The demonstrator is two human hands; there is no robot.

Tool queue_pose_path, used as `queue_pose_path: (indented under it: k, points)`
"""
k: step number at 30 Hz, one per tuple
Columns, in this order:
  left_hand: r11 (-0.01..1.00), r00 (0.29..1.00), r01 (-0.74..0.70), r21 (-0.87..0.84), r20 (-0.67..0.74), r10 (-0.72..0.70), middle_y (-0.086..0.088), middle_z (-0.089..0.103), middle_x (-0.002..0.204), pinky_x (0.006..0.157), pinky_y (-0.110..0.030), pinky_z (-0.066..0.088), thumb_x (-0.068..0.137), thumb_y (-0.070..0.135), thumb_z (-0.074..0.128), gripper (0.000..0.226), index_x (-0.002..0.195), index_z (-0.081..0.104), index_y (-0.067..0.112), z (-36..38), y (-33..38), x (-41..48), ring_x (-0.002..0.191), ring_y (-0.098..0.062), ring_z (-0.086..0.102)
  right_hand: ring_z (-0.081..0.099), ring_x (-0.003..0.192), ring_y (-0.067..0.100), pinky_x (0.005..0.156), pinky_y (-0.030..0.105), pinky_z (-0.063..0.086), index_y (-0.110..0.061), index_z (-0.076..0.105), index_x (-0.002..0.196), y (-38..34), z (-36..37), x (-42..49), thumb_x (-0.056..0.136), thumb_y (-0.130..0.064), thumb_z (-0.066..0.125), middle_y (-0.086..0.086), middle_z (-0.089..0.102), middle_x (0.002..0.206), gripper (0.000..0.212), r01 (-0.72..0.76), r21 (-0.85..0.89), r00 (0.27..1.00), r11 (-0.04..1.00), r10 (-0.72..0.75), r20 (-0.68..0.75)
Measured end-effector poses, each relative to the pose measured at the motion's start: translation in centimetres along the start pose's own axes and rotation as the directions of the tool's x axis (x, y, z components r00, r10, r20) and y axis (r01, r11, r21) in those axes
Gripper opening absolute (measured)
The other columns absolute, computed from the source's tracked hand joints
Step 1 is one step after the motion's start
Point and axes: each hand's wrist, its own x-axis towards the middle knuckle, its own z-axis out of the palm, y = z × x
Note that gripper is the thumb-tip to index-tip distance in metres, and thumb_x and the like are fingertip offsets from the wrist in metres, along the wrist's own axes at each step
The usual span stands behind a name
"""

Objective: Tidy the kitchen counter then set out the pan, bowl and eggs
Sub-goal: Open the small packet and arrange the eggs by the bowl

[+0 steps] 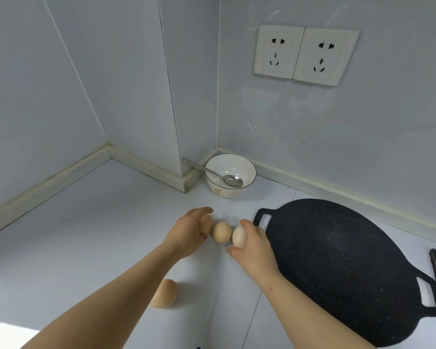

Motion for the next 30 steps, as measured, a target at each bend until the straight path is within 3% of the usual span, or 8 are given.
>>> queue_pose_path:
  k: [6,10,13,17,22,26,30]
  points:
    - [0.999,0.999,0.045,-0.022,-0.002,-0.045,-0.003,0.024,0.151,0.106,-0.035,0.036,0.083,0.021,0.066,0.075,0.145,0.024,0.024,-1.2,0.0,-1.7,0.132,-0.026,0.035,0.050,0.119,0.023,0.087,0.029,0.043,-0.023,0.033,0.140,0.0,-0.4,-0.8,0.083,-0.024,0.066,0.005,0.038,0.138,0.066,0.000,-0.001,1.000,1.000,0.000,-0.014]
    - [1.000,0.999,0.017,0.021,-0.029,-0.016,0.000,0.023,0.149,0.107,-0.034,0.034,0.083,0.037,0.067,0.074,0.144,0.026,0.027,-3.2,-0.4,-5.2,0.132,-0.025,0.033,0.053,0.109,0.022,0.082,0.029,0.045,-0.023,0.034,0.136,0.2,-0.9,-2.2,0.083,-0.022,0.067,0.004,0.035,0.135,0.062,0.016,0.043,1.000,0.999,-0.015,-0.013]
    - [0.988,0.990,0.041,0.147,0.130,-0.060,0.003,0.019,0.144,0.105,-0.032,0.035,0.076,0.044,0.071,0.077,0.140,0.028,0.035,-3.9,-1.1,-8.6,0.130,-0.021,0.029,0.051,0.094,0.017,0.081,0.033,0.049,-0.021,0.038,0.127,0.3,-0.8,-3.3,0.083,-0.019,0.065,0.002,0.034,0.130,0.052,0.022,0.063,1.000,0.998,-0.022,-0.007]
    - [0.959,0.947,0.049,0.281,0.292,-0.133,0.002,0.023,0.140,0.102,-0.030,0.040,0.072,0.042,0.075,0.075,0.136,0.036,0.036,-2.7,-1.0,-11.1,0.124,-0.021,0.038,0.054,0.105,0.023,0.086,0.037,0.050,-0.019,0.036,0.129,0.5,-0.4,-4.4,0.082,-0.018,0.067,0.004,0.031,0.133,0.057,0.027,0.052,1.000,0.998,-0.027,-0.009]
    - [0.941,0.960,0.056,0.335,0.240,-0.143,0.000,0.037,0.130,0.087,-0.025,0.043,0.076,0.029,0.069,0.055,0.128,0.050,0.031,-1.4,-1.7,-11.2,0.113,-0.022,0.045,0.054,0.104,0.025,0.085,0.036,0.050,-0.018,0.031,0.135,0.4,-0.1,-5.0,0.083,-0.016,0.065,0.007,0.028,0.135,0.062,0.026,0.037,1.000,0.999,-0.026,0.003]
    - [0.942,0.964,0.093,0.321,0.208,-0.166,0.001,0.042,0.107,0.072,-0.023,0.037,0.080,0.024,0.062,0.039,0.118,0.055,0.024,-1.6,-2.3,-10.9,0.092,-0.019,0.046,0.054,0.102,0.024,0.083,0.033,0.050,-0.018,0.032,0.135,0.4,-0.1,-4.6,0.083,-0.013,0.065,0.008,0.030,0.134,0.061,0.022,0.049,1.000,0.999,-0.022,-0.002]
    - [0.964,0.972,0.206,0.169,0.078,-0.221,-0.003,0.052,0.102,0.071,-0.023,0.037,0.084,0.025,0.059,0.037,0.120,0.054,0.019,-2.3,-2.3,-9.8,0.087,-0.017,0.047,0.051,0.099,0.021,0.082,0.032,0.049,-0.018,0.036,0.130,0.5,0.0,-4.0,0.082,-0.010,0.065,0.007,0.030,0.134,0.056,0.027,0.082,1.000,0.996,-0.026,-0.012]
